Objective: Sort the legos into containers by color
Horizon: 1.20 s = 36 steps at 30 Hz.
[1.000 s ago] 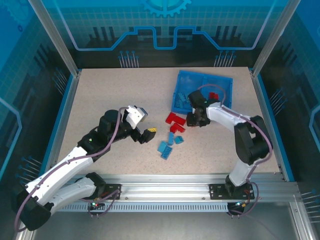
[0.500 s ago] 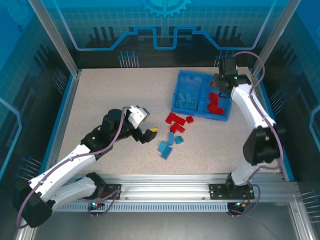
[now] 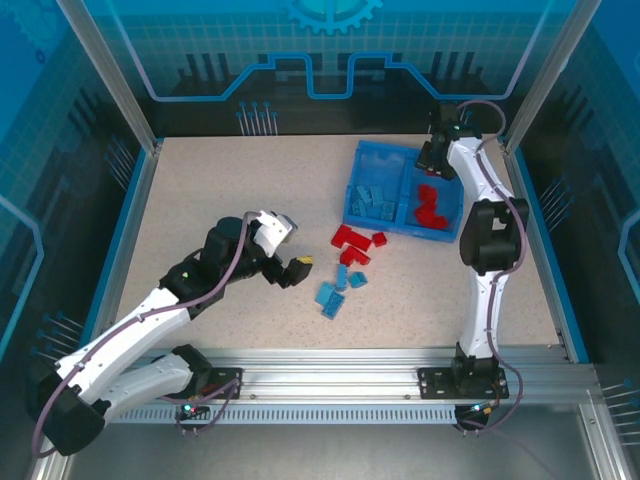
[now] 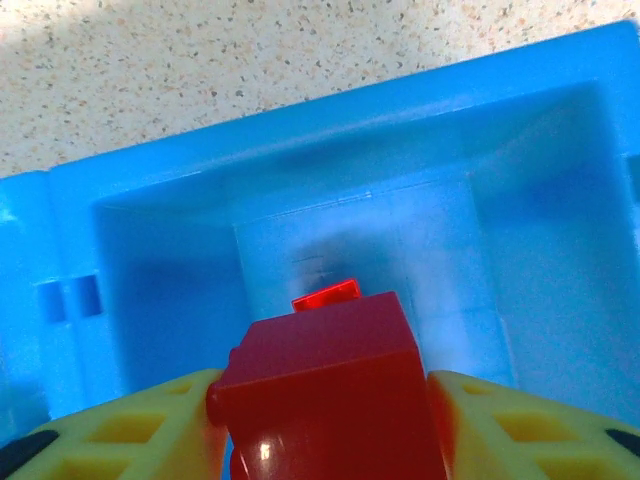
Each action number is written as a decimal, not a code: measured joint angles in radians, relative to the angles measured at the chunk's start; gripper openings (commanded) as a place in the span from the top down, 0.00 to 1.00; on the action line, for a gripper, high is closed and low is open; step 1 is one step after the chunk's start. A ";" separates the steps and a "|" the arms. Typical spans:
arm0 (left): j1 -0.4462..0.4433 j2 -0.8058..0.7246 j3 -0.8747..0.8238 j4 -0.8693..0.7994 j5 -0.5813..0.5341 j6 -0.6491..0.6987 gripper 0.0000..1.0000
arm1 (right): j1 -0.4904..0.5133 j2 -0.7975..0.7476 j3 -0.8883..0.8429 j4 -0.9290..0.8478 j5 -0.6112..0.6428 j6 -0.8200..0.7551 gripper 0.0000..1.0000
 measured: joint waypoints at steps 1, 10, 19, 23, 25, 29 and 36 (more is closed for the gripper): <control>0.000 0.001 0.000 -0.002 0.000 -0.007 0.01 | 0.000 -0.007 0.002 -0.002 -0.001 -0.004 0.44; 0.000 0.122 0.095 -0.031 0.016 -0.107 0.01 | 0.000 -0.292 -0.289 0.028 -0.058 -0.044 0.22; 0.000 0.307 0.223 -0.140 0.080 -0.178 0.11 | 0.000 -0.526 -0.473 0.063 -0.102 -0.045 0.19; -0.016 0.438 0.314 -0.207 0.076 -0.249 0.19 | 0.003 -0.684 -0.611 0.058 -0.161 0.002 0.18; -0.041 0.516 0.361 -0.231 0.072 -0.267 0.19 | 0.010 -0.772 -0.677 0.061 -0.186 0.032 0.17; -0.097 0.670 0.418 -0.241 0.070 -0.307 0.18 | 0.064 -0.967 -0.832 0.058 -0.199 0.097 0.16; -0.111 0.862 0.449 -0.255 0.068 -0.413 0.25 | 0.089 -1.101 -0.939 0.013 -0.190 0.148 0.15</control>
